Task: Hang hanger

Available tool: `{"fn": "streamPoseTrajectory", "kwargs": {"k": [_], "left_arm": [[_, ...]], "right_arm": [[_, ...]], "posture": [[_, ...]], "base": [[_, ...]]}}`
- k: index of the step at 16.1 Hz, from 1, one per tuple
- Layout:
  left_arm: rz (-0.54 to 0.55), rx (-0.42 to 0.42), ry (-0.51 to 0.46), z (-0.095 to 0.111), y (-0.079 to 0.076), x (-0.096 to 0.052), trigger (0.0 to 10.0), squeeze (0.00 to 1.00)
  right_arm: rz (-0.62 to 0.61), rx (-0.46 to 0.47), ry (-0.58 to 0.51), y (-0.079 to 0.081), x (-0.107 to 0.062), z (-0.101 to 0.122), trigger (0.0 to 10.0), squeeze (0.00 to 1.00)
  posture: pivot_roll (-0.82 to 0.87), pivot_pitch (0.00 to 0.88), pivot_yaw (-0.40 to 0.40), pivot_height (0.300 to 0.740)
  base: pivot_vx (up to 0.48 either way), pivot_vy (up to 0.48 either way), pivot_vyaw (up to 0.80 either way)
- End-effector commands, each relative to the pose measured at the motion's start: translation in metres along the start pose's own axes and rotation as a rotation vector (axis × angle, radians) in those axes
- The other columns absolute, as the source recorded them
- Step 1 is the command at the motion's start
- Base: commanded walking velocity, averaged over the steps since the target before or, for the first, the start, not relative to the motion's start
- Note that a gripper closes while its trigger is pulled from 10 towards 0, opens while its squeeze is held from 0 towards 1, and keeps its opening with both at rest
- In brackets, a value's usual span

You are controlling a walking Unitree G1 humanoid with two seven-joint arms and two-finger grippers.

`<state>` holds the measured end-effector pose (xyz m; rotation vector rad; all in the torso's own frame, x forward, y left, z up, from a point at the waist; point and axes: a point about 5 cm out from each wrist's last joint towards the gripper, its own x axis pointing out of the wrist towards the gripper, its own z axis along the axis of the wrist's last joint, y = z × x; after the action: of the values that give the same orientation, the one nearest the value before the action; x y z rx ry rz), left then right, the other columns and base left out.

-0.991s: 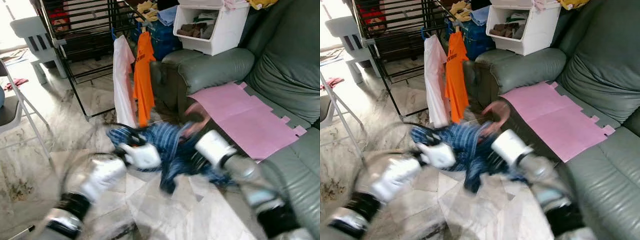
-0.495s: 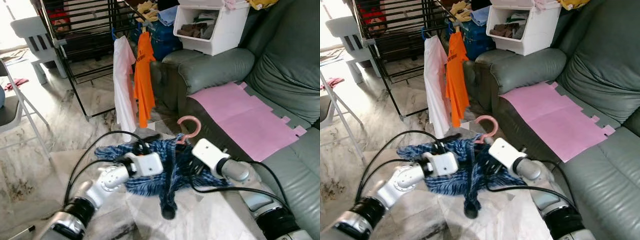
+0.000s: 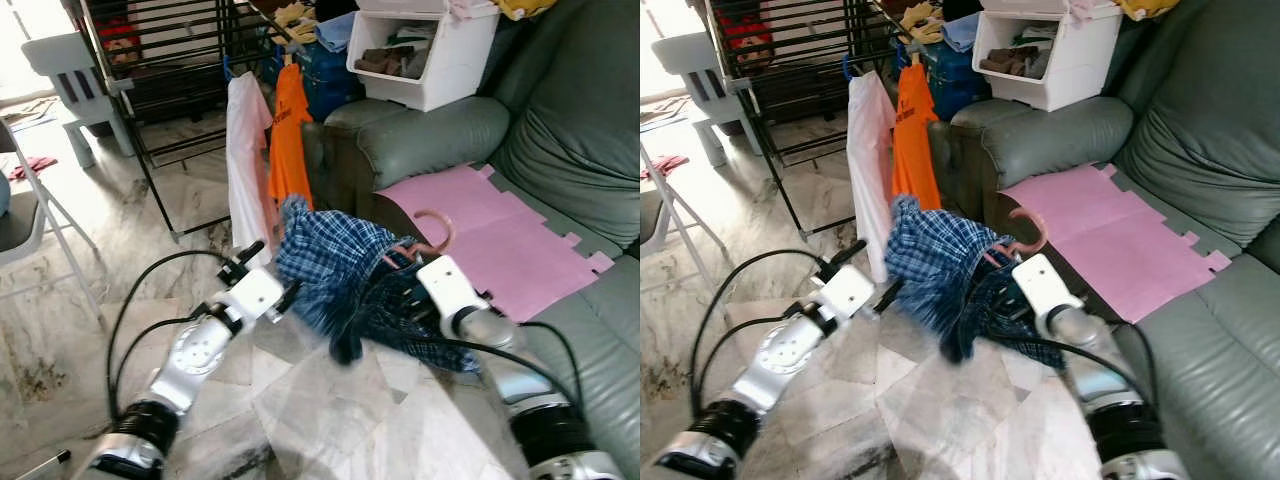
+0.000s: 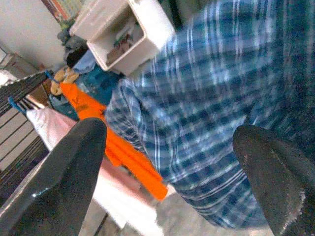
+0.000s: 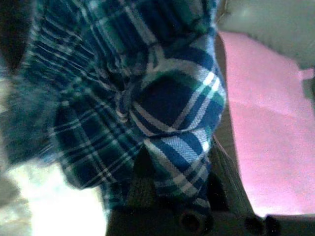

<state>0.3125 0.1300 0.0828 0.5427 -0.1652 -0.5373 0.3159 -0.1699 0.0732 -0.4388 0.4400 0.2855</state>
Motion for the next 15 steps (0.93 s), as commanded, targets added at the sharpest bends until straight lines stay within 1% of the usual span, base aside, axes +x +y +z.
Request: {"fn": "streamPoseTrajectory", "kwargs": {"k": [1,2,3,4,5,6,8,9,10,11,13,14,15], "left_arm": [[0.021,-0.037,0.039,-0.006,0.003,-0.004,10.0,0.0],[0.14,-0.252,0.138,-0.018,0.002,-0.006,10.0,0.0],[0.202,-0.362,0.193,-0.025,0.0,-0.008,10.0,0.0],[0.262,-0.472,0.232,-0.03,-0.002,-0.011,10.0,0.0],[0.301,-0.504,0.235,-0.032,-0.002,-0.015,10.0,0.0],[0.365,-0.524,0.242,-0.035,0.004,-0.02,10.0,0.0],[0.499,-0.595,0.28,-0.039,0.019,-0.028,10.0,0.0],[0.522,-0.607,0.312,-0.042,0.02,-0.031,10.0,0.0],[0.525,-0.607,0.32,-0.043,0.02,-0.032,10.0,0.0],[0.53,-0.604,0.328,-0.043,0.021,-0.033,10.0,0.0],[0.538,-0.601,0.333,-0.043,0.021,-0.034,10.0,0.0],[0.545,-0.597,0.335,-0.043,0.022,-0.035,10.0,0.0],[0.591,-0.569,0.371,-0.045,0.026,-0.038,10.0,0.0]], "right_arm": [[-0.06,0.037,-0.019,-0.01,0.0,0.007,0.0,0.0],[-0.099,0.094,-0.047,-0.015,-0.002,0.01,0.0,0.0],[-0.114,0.122,-0.077,-0.018,-0.003,0.013,0.0,0.0],[-0.122,0.171,-0.099,-0.02,-0.006,0.016,9.5,0.0],[-0.133,0.219,-0.112,-0.021,-0.009,0.017,10.0,0.0],[-0.155,0.226,-0.119,-0.02,-0.012,0.016,10.0,0.0],[-0.183,0.235,-0.135,-0.012,-0.016,0.013,10.0,0.0],[-0.183,0.183,-0.147,-0.007,-0.017,0.013,10.0,0.0],[-0.144,0.178,-0.181,-0.001,-0.017,0.015,10.0,0.0],[-0.129,0.194,-0.189,0.004,-0.018,0.016,10.0,0.0],[-0.089,0.242,-0.145,0.014,-0.016,0.014,10.0,0.0],[-0.076,0.24,-0.143,0.016,-0.016,0.014,10.0,0.0],[-0.049,0.213,-0.132,0.024,-0.016,0.012,10.0,0.0]], "posture": [[-0.17,0.0,0.039,0.74],[-0.18,0.0,0.044,0.74],[-0.18,0.0,0.044,0.74],[-0.18,0.0,0.044,0.74],[-0.18,0.0,0.046,0.74],[-0.18,0.0,0.048,0.74],[-0.17,0.0,0.048,0.74],[-0.17,0.0,0.049,0.74],[-0.17,0.0,0.053,0.74],[-0.17,0.0,0.054,0.74],[-0.17,0.0,0.056,0.74],[-0.17,0.0,0.056,0.74],[-0.17,0.0,0.057,0.74]], "base": [[0.0,0.0,0.0],[0.0,0.0,0.0],[0.0,0.0,0.0],[0.0,0.0,0.0],[0.0,0.0,0.0],[0.0,0.0,0.0],[0.0,0.0,0.0],[0.0,0.0,0.0],[0.0,0.0,0.0],[0.0,0.0,0.0],[0.0,0.0,0.0],[0.0,0.0,0.0],[0.0,0.0,0.0]]}}
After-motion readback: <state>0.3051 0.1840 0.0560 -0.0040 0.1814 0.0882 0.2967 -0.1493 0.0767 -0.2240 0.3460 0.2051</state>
